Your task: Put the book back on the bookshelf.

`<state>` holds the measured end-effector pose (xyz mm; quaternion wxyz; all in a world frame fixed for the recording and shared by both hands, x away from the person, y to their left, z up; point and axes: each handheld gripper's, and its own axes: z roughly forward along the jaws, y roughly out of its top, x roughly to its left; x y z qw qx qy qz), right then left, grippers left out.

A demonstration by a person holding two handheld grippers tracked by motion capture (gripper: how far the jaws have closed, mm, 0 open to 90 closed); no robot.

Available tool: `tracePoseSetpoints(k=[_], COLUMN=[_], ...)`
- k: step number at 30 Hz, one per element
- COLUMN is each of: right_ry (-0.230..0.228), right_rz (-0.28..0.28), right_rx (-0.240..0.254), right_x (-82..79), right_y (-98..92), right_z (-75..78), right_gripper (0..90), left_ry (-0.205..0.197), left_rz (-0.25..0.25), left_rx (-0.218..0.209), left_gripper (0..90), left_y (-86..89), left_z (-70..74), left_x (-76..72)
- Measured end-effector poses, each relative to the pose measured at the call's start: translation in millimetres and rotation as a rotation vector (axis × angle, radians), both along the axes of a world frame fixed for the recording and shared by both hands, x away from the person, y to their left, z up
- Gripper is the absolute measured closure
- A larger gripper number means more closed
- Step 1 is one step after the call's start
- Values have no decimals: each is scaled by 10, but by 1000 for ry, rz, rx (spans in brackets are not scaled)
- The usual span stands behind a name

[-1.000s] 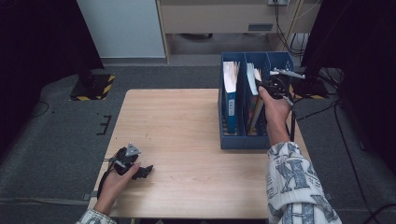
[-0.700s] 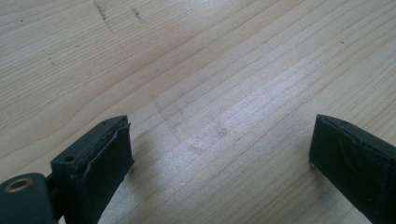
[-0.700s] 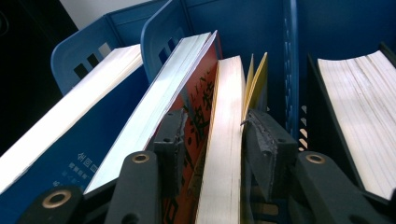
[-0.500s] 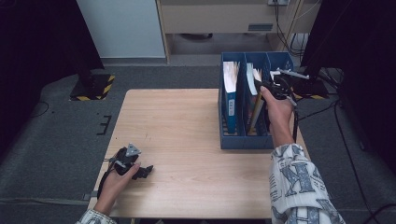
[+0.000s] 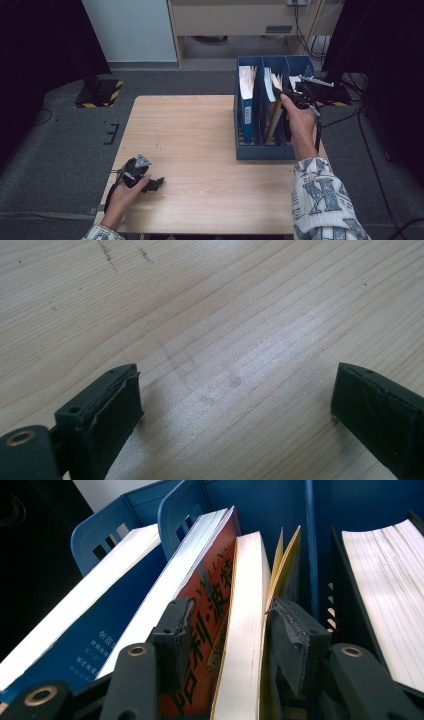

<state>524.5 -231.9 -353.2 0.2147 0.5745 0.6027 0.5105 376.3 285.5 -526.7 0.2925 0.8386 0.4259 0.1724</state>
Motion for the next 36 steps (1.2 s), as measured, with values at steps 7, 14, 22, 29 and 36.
tracePoseSetpoints(k=[7,14,22,29,36], right_ry=[0,-1,-6,-16,-29], right_rz=[0,0,-4,-9,-10], right_rx=[-36,-51,-75,-119,-147], right_x=[-40,-58,-80,-136,-240], right_y=[8,1,-12,-26,-68], right_z=[14,20,32,55,88], right_gripper=[524,522,510,479,450], left_ry=[0,0,0,1,0], left_rz=[0,0,0,0,1], left_rx=[-1,0,0,1,1], left_gripper=[51,51,51,50,50], left_y=[-1,-1,-1,-2,-3], left_z=[1,1,0,0,0], left_x=[-1,-2,-1,-2,-3])
